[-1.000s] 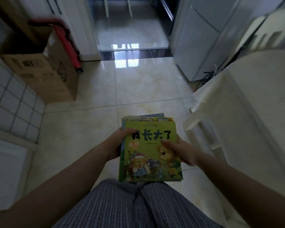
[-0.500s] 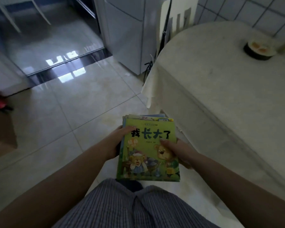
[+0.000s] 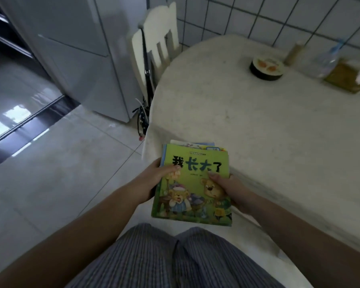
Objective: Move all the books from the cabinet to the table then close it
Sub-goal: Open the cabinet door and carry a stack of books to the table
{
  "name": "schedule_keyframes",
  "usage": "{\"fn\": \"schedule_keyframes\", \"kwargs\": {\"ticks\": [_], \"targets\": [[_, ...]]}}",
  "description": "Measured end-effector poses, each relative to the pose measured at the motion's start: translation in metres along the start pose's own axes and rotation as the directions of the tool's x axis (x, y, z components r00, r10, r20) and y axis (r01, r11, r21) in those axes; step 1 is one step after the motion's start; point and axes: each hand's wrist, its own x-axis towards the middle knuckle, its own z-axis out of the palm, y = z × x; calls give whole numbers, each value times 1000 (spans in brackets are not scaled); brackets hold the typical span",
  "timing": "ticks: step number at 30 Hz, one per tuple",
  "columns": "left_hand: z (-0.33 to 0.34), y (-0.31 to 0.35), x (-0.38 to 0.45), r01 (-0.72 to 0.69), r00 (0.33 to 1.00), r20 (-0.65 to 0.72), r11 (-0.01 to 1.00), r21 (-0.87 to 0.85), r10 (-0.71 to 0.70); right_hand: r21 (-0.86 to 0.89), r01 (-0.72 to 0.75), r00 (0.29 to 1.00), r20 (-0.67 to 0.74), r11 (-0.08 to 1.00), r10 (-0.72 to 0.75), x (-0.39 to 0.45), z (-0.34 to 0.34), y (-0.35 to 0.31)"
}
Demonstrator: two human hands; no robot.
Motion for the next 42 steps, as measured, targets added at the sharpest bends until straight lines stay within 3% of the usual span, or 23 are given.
{"fn": "schedule_keyframes", "kwargs": {"ticks": [7,27,42], "targets": [[11,54,71,27,993,109,990,141,-43,55,13,992,-123,998,-6,35,-23,-36],[104,195,290,-4,997,70,945,326,-20,188,16,975,-221,982,26,190,-154,-169],[139,282,420,-79,992,123,823,563,11,205,9,930,-361,979,67,291,-204,-222]]}}
